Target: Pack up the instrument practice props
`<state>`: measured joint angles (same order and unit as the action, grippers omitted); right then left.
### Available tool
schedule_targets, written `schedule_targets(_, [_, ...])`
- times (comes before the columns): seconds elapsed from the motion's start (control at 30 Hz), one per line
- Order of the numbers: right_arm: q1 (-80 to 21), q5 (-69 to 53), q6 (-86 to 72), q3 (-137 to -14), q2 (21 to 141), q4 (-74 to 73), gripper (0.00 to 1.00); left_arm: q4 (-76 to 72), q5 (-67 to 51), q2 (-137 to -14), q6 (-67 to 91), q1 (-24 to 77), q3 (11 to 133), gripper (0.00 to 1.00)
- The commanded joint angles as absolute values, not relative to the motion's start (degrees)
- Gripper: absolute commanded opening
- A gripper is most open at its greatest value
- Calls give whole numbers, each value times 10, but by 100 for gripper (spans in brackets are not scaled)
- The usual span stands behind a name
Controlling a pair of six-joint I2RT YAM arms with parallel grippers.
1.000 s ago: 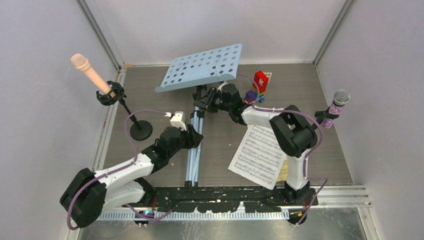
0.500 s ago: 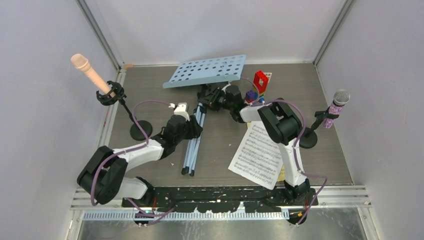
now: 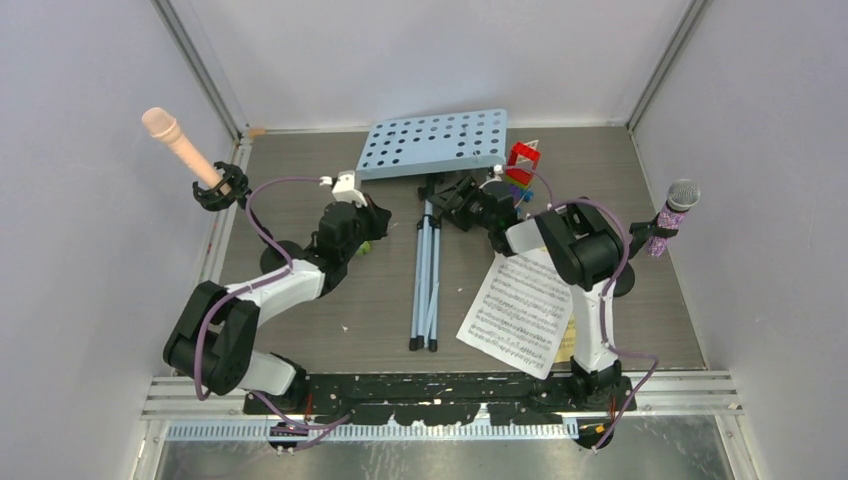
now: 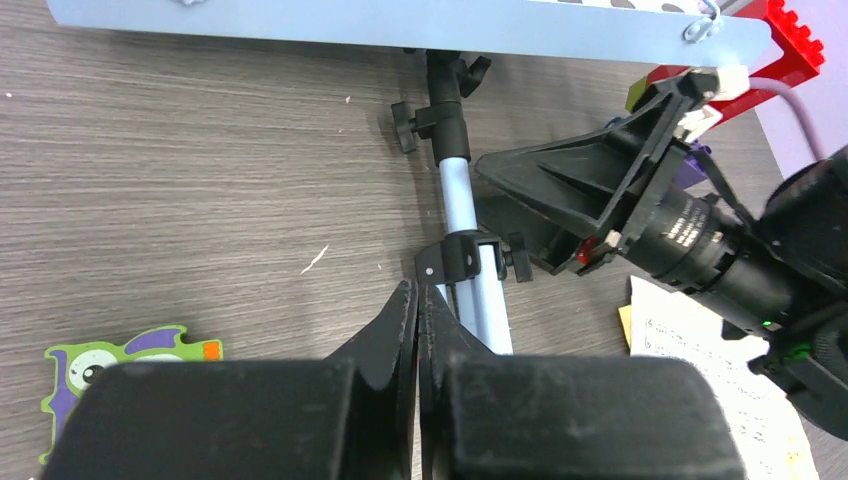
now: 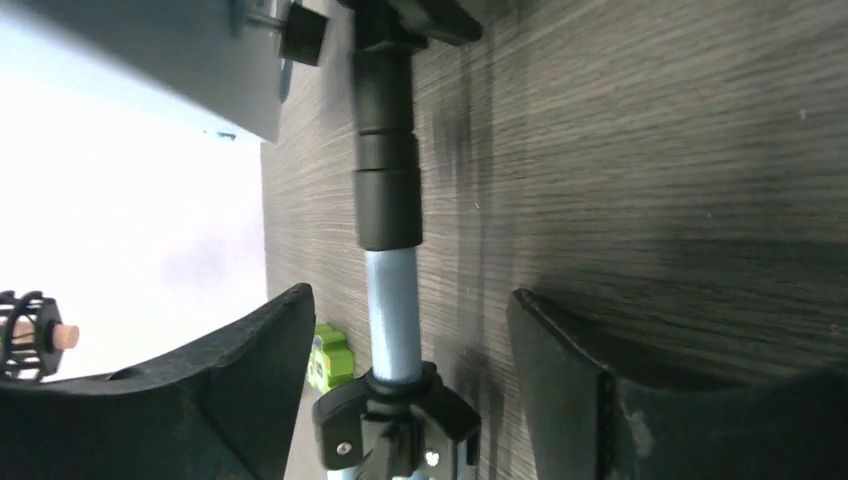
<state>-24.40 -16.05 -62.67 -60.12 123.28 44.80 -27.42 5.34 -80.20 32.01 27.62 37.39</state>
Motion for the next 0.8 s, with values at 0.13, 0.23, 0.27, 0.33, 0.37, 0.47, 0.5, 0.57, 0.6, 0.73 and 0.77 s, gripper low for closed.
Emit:
schedule_targets(0.13, [-245, -110, -554, -565, 1149, 478, 83, -285, 16, -787, 299, 272, 389, 0])
schedule_targets(0.23, [-246, -110, -556, -546, 1128, 490, 83, -255, 3, -768, 288, 271, 393, 2])
schedule_targets(0.27, [-247, -108, -550, -540, 1117, 489, 83, -244, 3, -760, 286, 271, 395, 5])
schedule_targets(0.33, [-252, -100, -530, -526, 1093, 480, 83, -221, 2, -738, 280, 271, 394, 12])
schedule_targets(0.37, [-255, -95, -519, -520, 1080, 471, 83, -212, 3, -726, 277, 271, 391, 15])
schedule_targets(0.47, [-264, -89, -489, -501, 1044, 450, 83, -195, 15, -677, 279, 271, 374, 29])
schedule_targets(0.5, [-267, -84, -479, -495, 1032, 441, 83, -184, 27, -658, 283, 271, 368, 37])
schedule_targets(0.57, [-275, -76, -460, -481, 1007, 422, 83, -153, 51, -619, 295, 271, 362, 51])
schedule_targets(0.6, [-281, -70, -452, -473, 993, 413, 83, -135, 65, -601, 300, 271, 362, 56])
schedule_targets(0.73, [-323, -20, -405, -449, 935, 339, 82, -17, 98, -541, 313, 271, 393, 69])
schedule_targets(0.77, [-341, -5, -396, -445, 920, 315, 82, 22, 101, -536, 312, 271, 410, 70])
